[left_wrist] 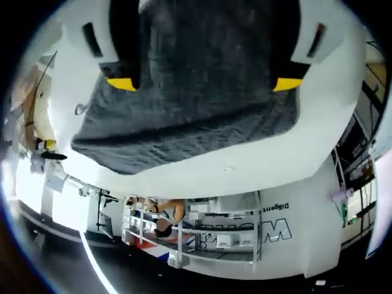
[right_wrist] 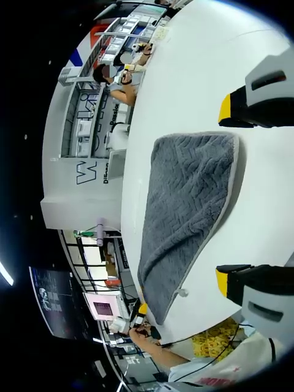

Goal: Fold the towel on the table until its edges align and the towel forms a compact rectangular stack.

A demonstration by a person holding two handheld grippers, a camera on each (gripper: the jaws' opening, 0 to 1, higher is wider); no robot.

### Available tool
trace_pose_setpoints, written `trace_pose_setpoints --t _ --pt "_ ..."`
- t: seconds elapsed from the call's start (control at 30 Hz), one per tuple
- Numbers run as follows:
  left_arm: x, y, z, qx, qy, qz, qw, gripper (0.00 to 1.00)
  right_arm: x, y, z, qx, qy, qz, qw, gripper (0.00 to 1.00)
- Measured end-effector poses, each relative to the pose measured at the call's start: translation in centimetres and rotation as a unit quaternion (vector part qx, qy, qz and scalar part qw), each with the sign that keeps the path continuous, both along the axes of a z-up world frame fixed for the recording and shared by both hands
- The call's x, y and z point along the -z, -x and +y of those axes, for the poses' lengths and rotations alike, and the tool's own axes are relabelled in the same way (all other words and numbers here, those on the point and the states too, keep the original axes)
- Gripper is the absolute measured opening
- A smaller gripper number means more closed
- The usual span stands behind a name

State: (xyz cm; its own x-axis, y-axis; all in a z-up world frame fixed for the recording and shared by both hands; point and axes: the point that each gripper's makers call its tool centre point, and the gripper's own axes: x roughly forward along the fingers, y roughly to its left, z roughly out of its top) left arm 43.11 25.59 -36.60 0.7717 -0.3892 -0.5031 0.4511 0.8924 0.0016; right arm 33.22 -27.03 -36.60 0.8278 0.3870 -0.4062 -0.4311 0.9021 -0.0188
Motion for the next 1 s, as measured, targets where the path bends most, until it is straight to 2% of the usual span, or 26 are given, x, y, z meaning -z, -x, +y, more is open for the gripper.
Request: trace_pose_setpoints --t 0.1,0.3,0.57,0.63,0.77,1.0 --pt "0.4 0.8 -0.2 -0.001 0.011 0.008 0.9999 1.0 0.1 0.0 -0.1 0.001 0.0 0.002 1.0 0.97" --pt "1.5 3.0 -0.3 0.002 0.003 0.031 0.9995 1.0 0.2 0.1 0.1 -0.001 0.0 0.004 1.0 0.97" --pt "1.5 5.7 -1.3 0.018 -0.004 0.017 0.9997 1.0 0.4 0.0 0.2 -0.001 -0.001 0.006 1.0 0.97" --pt "1.9 6.3 -1.6 0.021 -0.006 0.023 0.9995 1.0 0.5 0.0 0.3 -0.003 -0.001 0.007 1.0 0.97" --pt "2.3 6.9 -1.5 0.023 -0.017 0.025 0.9993 0.99 0.7 0.0 0.5 -0.005 -0.001 0.009 1.0 0.97" --pt "2.6 7.9 -1.4 0.019 -0.012 0.027 0.9994 0.99 0.8 0.0 0.4 -0.003 -0.003 0.009 0.9999 0.96"
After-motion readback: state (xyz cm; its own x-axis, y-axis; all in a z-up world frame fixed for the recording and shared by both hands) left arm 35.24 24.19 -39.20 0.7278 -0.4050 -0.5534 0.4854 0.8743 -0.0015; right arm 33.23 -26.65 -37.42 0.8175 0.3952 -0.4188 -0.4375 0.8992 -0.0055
